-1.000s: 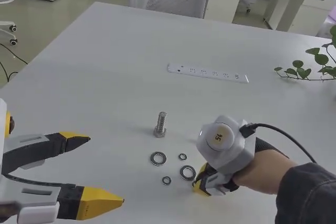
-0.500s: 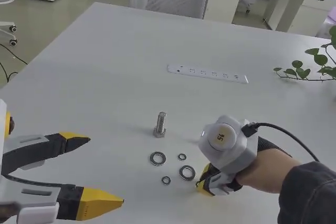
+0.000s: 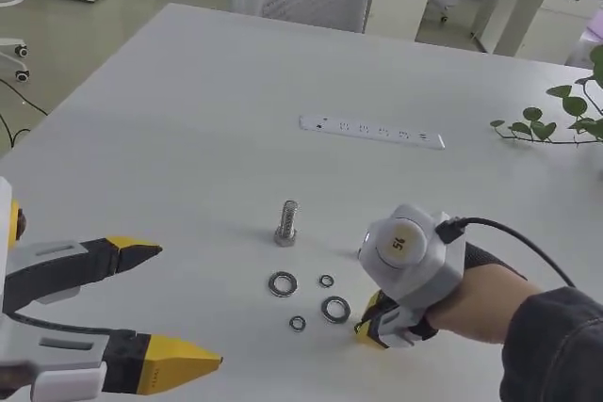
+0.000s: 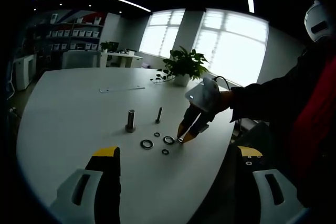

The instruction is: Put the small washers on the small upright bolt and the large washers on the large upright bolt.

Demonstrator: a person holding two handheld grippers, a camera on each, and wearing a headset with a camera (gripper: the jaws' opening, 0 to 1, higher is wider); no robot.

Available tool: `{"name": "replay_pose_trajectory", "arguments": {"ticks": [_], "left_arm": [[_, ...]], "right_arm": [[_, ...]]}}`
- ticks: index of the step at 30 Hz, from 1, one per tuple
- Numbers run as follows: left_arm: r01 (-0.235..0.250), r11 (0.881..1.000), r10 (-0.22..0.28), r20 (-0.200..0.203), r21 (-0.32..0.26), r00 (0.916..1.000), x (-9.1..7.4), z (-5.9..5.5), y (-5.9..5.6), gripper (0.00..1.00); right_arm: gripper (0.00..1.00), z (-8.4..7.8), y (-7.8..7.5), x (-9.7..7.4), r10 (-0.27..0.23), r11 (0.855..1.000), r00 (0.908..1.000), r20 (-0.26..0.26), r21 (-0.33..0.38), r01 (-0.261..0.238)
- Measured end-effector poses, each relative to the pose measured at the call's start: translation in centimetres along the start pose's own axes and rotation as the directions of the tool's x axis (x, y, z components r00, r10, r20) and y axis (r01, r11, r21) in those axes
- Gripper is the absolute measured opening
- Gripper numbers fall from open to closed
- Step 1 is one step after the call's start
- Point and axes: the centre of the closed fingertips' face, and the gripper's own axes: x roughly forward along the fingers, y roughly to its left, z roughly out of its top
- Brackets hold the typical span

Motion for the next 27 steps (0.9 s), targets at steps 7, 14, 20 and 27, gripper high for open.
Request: {"name": "replay_pose_trajectory", "arguments": {"ticks": [7, 14, 20, 27], "left_arm": [[-0.001, 1.000, 0.001, 0.002, -0.002, 1.0000, 0.0, 0.0, -0.1, 0.90], [-0.002, 1.000, 0.002, 0.004, -0.002, 1.0000, 0.0, 0.0, -0.1, 0.90], [-0.003, 1.000, 0.003, 0.002, -0.003, 1.0000, 0.0, -0.1, -0.1, 0.90], [0.000, 1.000, 0.000, 0.001, 0.000, 1.0000, 0.1, -0.1, -0.1, 0.90]], "right_arm": [[0.14, 0.0, 0.1, -0.1, -0.001, 1.000, 0.9999, 0.010, -0.004, 0.001], [0.13, 0.2, 0.0, -0.2, -0.003, 1.000, 1.0000, 0.008, -0.017, 0.003], [0.13, 0.1, -0.5, -0.6, -0.010, 1.000, 1.0000, 0.002, -0.017, 0.010], [0.13, 0.1, -1.3, -1.4, -0.026, 1.000, 0.9997, 0.003, -0.015, 0.026]]}}
